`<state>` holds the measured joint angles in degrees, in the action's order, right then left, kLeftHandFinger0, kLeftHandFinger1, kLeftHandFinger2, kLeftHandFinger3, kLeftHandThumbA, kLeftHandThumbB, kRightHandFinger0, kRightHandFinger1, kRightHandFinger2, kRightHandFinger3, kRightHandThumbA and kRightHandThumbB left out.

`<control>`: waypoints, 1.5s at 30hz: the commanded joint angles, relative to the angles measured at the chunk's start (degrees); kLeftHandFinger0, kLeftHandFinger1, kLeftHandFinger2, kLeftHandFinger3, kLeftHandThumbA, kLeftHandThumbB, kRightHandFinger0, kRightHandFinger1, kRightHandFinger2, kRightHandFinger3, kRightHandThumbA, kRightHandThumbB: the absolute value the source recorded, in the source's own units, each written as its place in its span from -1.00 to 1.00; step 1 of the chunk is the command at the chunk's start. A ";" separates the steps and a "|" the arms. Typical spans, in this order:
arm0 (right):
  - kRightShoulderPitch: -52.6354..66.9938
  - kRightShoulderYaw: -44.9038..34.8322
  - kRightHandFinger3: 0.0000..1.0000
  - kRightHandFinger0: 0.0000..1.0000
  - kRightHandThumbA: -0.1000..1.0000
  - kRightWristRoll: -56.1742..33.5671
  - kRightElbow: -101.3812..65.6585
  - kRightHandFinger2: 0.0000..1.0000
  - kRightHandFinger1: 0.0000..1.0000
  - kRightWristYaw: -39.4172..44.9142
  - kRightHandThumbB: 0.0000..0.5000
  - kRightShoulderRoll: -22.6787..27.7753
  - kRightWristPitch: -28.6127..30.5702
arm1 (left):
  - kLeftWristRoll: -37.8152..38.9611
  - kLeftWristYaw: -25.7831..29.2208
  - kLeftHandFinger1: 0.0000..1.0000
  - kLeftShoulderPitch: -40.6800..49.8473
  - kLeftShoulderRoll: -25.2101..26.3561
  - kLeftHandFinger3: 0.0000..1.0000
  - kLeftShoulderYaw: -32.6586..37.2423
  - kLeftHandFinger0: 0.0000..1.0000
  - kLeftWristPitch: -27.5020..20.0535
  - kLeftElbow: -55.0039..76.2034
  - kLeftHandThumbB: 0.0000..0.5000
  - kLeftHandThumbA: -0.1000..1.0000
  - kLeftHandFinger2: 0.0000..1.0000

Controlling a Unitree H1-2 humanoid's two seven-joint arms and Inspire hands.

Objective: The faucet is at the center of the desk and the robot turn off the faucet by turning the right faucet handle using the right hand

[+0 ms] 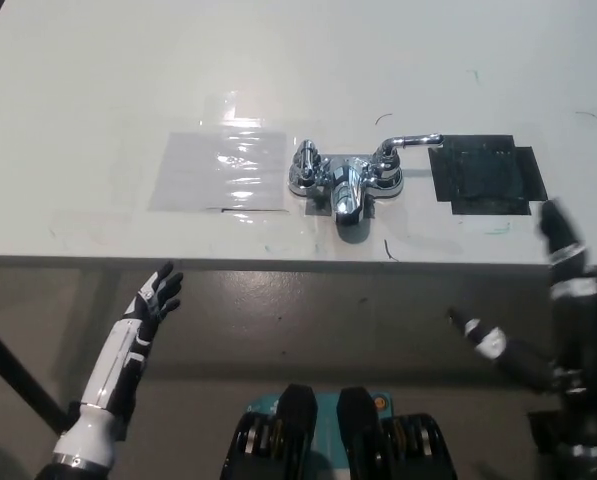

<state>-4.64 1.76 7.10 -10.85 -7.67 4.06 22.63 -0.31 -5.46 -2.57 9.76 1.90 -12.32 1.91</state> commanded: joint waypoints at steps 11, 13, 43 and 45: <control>-31.91 -5.89 1.00 1.00 1.00 -14.22 12.94 1.00 1.00 13.52 0.04 18.93 -16.91 | 1.02 -1.03 1.00 0.06 -0.97 1.00 0.42 1.00 -3.74 1.32 0.00 1.00 1.00; -35.17 -5.32 1.00 1.00 1.00 -14.57 15.57 1.00 1.00 14.99 -0.11 19.89 -18.87 | 0.76 -1.02 1.00 0.56 -1.00 1.00 0.56 1.00 -4.08 1.33 0.00 1.00 1.00; -68.92 7.55 1.00 1.00 1.00 -7.94 77.39 1.00 1.00 34.56 0.43 15.97 -16.36 | -0.53 -1.81 1.00 1.14 -0.66 1.00 1.70 1.00 -4.05 0.56 -0.06 0.90 1.00; -69.83 7.58 1.00 1.00 1.00 -7.76 79.57 1.00 1.00 34.17 0.46 15.37 -15.93 | -0.79 -1.64 1.00 0.80 -0.71 1.00 1.72 1.00 -3.68 0.55 -0.09 0.88 1.00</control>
<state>-69.51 8.91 -2.70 66.43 26.00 19.66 3.07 -0.43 -6.15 -0.73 8.40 3.17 -13.99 1.70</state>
